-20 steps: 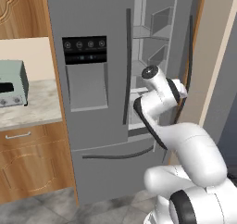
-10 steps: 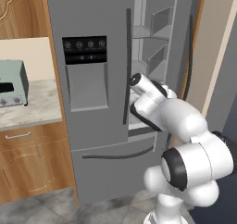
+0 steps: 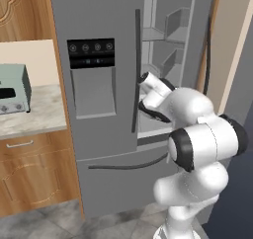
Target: Place one of the steaks on the plate and the other in the bowl. Then place the bowl in the fridge.
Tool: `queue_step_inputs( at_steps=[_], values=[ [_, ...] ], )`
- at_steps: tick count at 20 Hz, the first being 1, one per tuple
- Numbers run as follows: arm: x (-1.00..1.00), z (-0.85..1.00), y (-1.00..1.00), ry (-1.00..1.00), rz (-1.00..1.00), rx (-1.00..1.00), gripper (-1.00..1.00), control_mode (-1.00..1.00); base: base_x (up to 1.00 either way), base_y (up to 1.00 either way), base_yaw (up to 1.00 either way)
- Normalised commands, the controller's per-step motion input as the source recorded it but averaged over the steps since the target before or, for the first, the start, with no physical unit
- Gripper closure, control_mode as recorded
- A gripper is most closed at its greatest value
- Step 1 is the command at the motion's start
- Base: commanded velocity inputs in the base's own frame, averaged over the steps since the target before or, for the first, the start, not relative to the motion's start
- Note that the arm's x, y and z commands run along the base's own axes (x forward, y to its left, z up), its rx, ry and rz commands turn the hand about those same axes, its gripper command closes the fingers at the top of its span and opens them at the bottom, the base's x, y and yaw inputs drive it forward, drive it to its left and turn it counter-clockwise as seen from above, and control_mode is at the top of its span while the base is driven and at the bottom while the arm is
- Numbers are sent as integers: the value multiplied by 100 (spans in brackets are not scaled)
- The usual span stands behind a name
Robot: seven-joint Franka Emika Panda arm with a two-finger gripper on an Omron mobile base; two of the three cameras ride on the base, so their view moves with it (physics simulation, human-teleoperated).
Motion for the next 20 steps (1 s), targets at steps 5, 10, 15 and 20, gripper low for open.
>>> queue_step_inputs(
  at_steps=[5,10,15,20],
  values=[
    [-62,-2,-100,-37,-11,2,-100,-100,0,0,0],
    [-94,8,-100,-42,2,5,-100,-100,0,0,0],
    [-60,1,-100,-24,1,6,-100,-100,0,0,0],
    [-1,13,-99,-1,-11,0,-100,-100,0,0,0]
  ],
)
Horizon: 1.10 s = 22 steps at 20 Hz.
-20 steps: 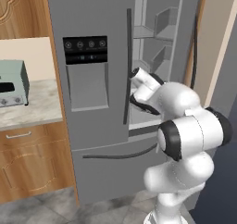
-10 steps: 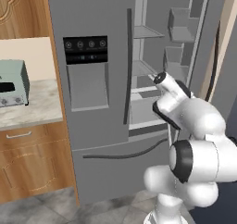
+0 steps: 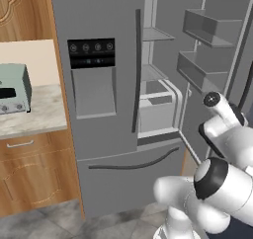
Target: Place one of the steaks on the plate and the other in the bowl. Then place the bowl in the fridge.
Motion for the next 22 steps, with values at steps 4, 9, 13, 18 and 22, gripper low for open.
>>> queue_step_inputs(
  at_steps=[4,9,13,18,22],
  values=[
    [-2,10,28,-5,-22,0,-100,-100,0,0,0],
    [-1,22,100,-13,-29,0,-100,-100,0,0,0],
    [29,-13,60,-8,-7,9,-100,-100,0,0,0],
    [46,-16,54,14,72,19,-100,-100,0,0,0],
    [-28,0,92,14,75,0,-100,-100,0,0,0]
  ],
)
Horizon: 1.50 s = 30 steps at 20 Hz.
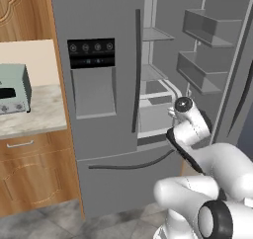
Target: Place one of the steaks on the plate and the other in the bowl. Then place the bowl in the fridge.
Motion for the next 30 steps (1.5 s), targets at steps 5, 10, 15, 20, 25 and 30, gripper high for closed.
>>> queue_step_inputs(
  at_steps=[5,10,15,20,25,30],
  values=[
    [-22,29,76,32,69,15,-100,-100,0,0,0],
    [-2,78,54,42,60,21,-100,-100,0,0,0],
    [-4,71,40,12,25,-19,-100,-100,0,0,0],
    [10,-2,20,-49,1,-26,-100,-100,0,0,0],
    [29,65,28,-17,1,-1,-100,-100,0,0,0],
    [25,54,43,-17,0,-5,-100,-100,0,0,0]
  ],
)
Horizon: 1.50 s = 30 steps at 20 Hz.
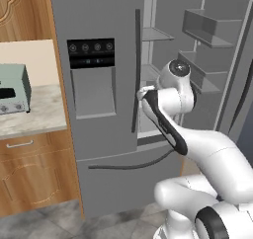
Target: Place one of the steaks on the plate and the other in the bowl. Then place the bowl in the fridge.
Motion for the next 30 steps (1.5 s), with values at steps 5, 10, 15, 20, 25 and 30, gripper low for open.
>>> queue_step_inputs(
  at_steps=[5,10,15,20,25,30],
  values=[
    [62,-2,22,-5,0,3,-100,-100,0,0,0],
    [64,1,0,0,0,9,-100,-100,0,0,0],
    [76,-3,0,0,0,3,-100,-100,0,0,0],
    [62,-7,0,-2,0,0,-100,-100,0,0,0],
    [54,-11,0,-3,0,0,-100,-100,0,0,0],
    [42,-16,0,-7,0,0,-100,-100,0,0,0]
  ],
)
